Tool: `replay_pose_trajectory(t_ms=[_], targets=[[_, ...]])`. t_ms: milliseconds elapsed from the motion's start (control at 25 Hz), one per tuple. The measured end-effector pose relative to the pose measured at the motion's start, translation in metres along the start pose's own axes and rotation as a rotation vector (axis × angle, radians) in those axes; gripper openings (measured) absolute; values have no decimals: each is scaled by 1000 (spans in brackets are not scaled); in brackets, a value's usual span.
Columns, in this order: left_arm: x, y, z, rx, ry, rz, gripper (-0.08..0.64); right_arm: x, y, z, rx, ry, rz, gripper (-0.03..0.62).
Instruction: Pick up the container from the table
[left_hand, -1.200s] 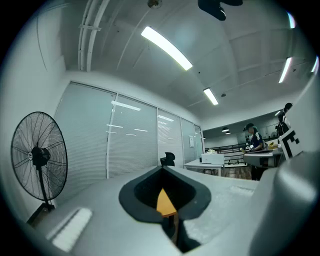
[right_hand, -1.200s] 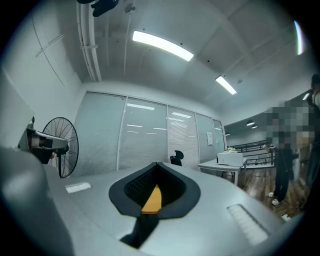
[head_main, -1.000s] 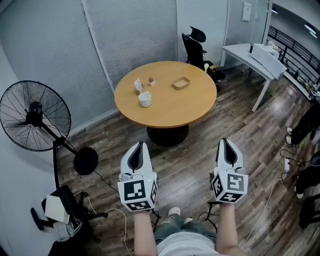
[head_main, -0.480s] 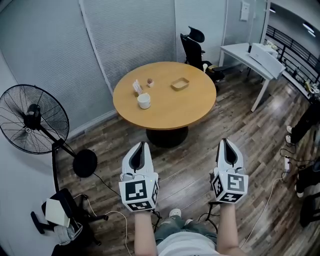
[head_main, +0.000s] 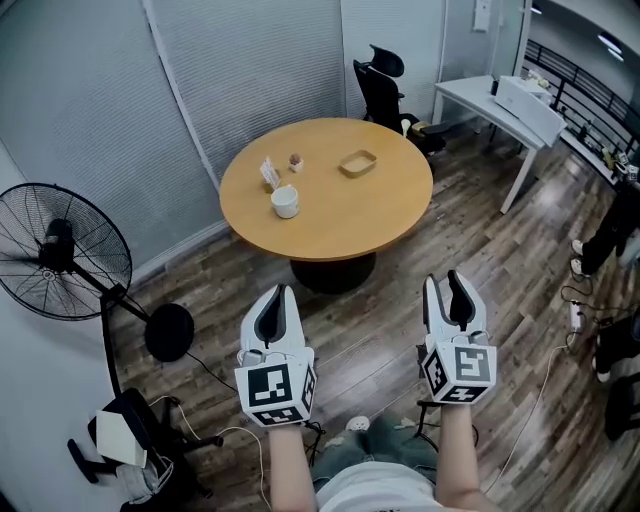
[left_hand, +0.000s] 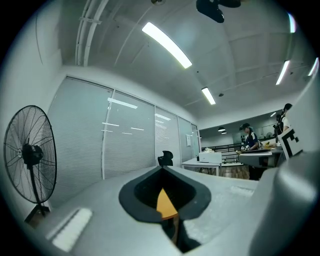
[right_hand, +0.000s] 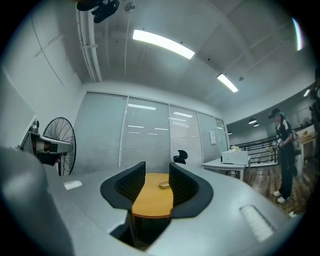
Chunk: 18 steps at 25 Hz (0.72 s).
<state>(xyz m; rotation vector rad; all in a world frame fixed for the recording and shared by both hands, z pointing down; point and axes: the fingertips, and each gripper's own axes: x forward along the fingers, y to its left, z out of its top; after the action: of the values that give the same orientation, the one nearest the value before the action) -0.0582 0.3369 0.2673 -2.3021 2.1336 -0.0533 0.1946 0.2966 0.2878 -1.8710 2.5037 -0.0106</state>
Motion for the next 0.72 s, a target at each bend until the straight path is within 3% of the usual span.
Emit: replay_pose_trajectory(t_ms=[200, 400, 720], targets=[[13, 12, -10, -15, 19, 8, 1, 12, 3, -7, -5, 23, 2, 234], [32, 20, -17, -21, 37, 21, 1, 31, -1, -10, -15, 24, -1, 252], [84, 28, -19, -10, 39, 60, 1, 96, -11, -16, -12, 16, 53, 335]])
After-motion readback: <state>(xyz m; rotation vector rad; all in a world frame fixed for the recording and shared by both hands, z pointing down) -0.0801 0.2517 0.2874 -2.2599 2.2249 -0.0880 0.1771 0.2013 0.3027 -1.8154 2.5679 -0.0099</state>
